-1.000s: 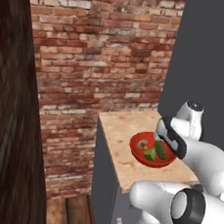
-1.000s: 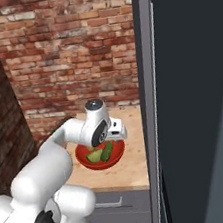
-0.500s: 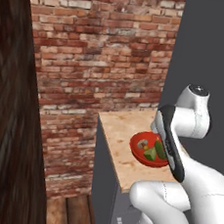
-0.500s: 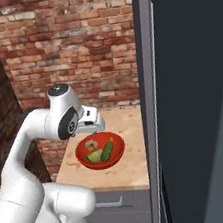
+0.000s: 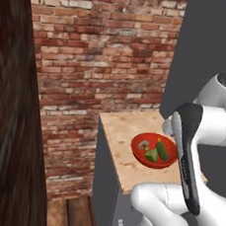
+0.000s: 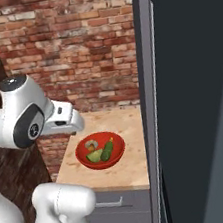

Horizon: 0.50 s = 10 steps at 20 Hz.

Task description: Take the cucumber, mushroom, and lemon wedge from the freezer and place them in the bowl on the counter.

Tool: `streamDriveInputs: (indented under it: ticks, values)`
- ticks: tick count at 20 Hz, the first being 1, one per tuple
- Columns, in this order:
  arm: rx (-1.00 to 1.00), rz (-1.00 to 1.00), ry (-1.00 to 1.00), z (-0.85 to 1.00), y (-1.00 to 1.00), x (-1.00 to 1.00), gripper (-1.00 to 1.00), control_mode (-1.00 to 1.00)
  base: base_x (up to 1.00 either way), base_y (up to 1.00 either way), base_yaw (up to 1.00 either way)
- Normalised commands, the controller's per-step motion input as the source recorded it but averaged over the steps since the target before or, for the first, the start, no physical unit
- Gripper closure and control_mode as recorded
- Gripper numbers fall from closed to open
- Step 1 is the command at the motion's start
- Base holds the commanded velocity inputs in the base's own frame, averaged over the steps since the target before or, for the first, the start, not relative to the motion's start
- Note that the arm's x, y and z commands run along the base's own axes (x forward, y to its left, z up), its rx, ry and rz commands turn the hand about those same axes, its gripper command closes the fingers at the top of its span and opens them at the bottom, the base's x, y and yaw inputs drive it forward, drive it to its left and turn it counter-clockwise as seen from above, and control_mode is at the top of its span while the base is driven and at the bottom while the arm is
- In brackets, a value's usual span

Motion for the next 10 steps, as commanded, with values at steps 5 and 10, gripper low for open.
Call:
streamDriveInputs:
  ticks: [5,10]
  values:
    - [0.0,0.0,0.0,0.95,0.0,-1.0,-1.0,-1.0,0.0,0.0,0.0]
    - [0.0,-0.06,0.0,0.81,0.0,-1.0,-1.0,-1.0,0.0,0.0,0.0]
